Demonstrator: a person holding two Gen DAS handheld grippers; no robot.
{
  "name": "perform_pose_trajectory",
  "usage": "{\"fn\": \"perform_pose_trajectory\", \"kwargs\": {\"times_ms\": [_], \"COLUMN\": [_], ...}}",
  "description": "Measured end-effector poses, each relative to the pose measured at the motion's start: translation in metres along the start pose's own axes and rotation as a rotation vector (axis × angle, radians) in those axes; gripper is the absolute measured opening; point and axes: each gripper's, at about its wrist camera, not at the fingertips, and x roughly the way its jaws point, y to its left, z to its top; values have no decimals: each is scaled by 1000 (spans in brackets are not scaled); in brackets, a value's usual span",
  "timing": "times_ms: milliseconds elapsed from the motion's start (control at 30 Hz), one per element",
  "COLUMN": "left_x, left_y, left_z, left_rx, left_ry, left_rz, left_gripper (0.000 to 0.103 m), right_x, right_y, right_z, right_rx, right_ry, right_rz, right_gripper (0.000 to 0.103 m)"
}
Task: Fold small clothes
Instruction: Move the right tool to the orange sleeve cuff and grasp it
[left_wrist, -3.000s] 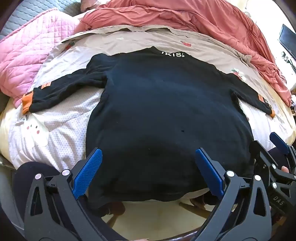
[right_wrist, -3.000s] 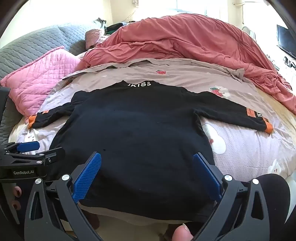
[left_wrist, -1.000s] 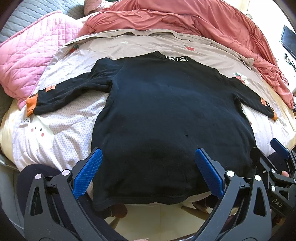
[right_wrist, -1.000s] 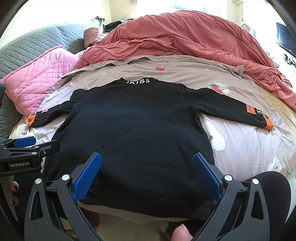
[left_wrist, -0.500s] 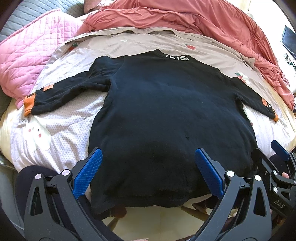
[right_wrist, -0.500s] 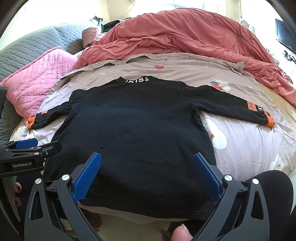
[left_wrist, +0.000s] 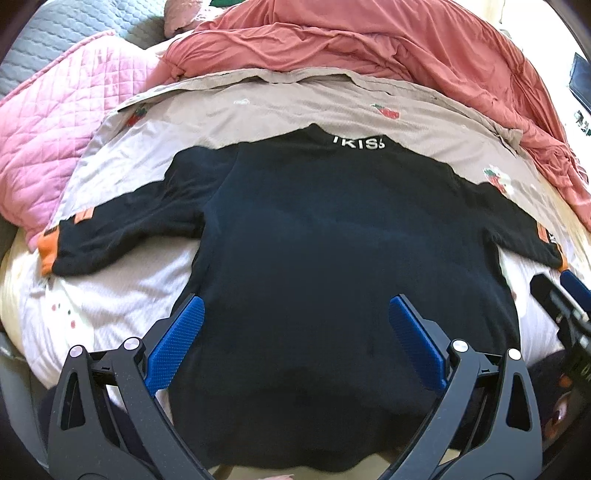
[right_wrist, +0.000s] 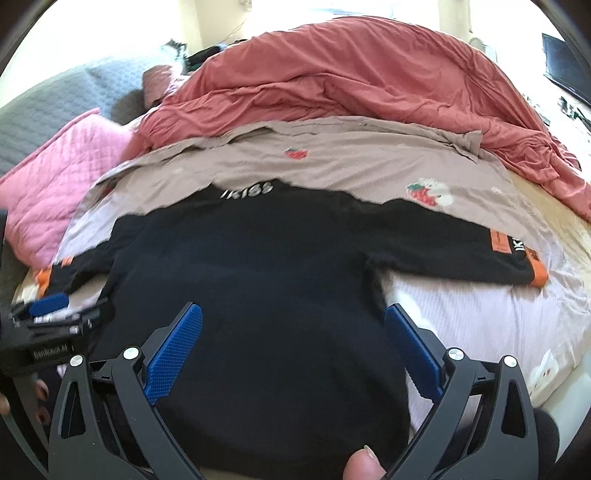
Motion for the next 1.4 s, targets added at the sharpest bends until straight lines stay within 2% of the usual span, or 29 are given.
{"fn": "perform_pose_trajectory", "kwargs": {"times_ms": [500, 767, 933, 1200, 1300, 1400], "left_x": [35, 63, 86, 120, 130, 141], "left_y": [-33, -58, -72, -96, -106, -118], "left_z": [63, 86, 91, 95, 96, 95], "left_rx": [4, 48, 82, 129, 139, 160], "left_ry": [-10, 11, 68, 91, 91, 94], "left_rz": [0, -8, -26, -31, -68, -102], "left_gripper": [94, 94, 94, 94, 94, 94], "right_x": [48, 77, 98, 106, 99, 92], "right_y": [-43, -91, -133, -214, -244, -277], "right_z": [58, 84, 83, 72, 64, 53], "right_rx": [129, 213, 305, 451, 534, 621], "right_ry": [-1, -21, -9, 22, 28, 39], "right_rz": [-77, -202, -270, -377, -405, -471], "right_gripper": [99, 99, 99, 99, 99, 99]}}
